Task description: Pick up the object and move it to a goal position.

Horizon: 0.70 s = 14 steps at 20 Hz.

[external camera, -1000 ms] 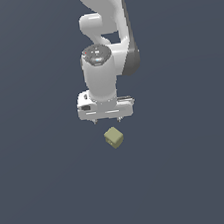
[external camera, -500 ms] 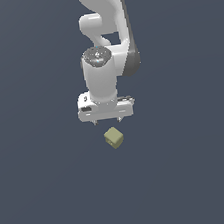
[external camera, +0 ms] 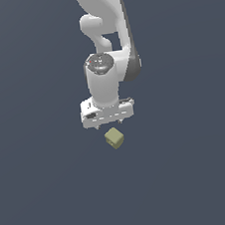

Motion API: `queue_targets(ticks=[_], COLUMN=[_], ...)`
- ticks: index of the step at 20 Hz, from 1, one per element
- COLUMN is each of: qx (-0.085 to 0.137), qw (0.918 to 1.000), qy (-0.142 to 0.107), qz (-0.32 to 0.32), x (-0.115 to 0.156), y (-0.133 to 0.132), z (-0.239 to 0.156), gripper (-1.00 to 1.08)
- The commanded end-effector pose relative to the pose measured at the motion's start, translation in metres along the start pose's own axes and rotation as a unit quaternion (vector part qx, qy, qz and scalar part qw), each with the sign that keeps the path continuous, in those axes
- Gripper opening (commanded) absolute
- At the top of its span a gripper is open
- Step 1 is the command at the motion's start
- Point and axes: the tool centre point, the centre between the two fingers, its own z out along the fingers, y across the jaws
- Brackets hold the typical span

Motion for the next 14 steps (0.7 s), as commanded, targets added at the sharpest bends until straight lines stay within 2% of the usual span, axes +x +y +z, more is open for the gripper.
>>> queue_targets(ticks=[1,7,14], qx=[0.001,0.003,0.006], qw=[0.9995,0.9931,0.9790], qy=[0.000,0.003,0.006], qz=[-0.033,-0.117,-0.204], x=[0.002,0.006,0.009], y=[-0.001,-0.005,-0.009], z=[0.006,0.022,0.038], gripper=[1.00,1.00,1.00])
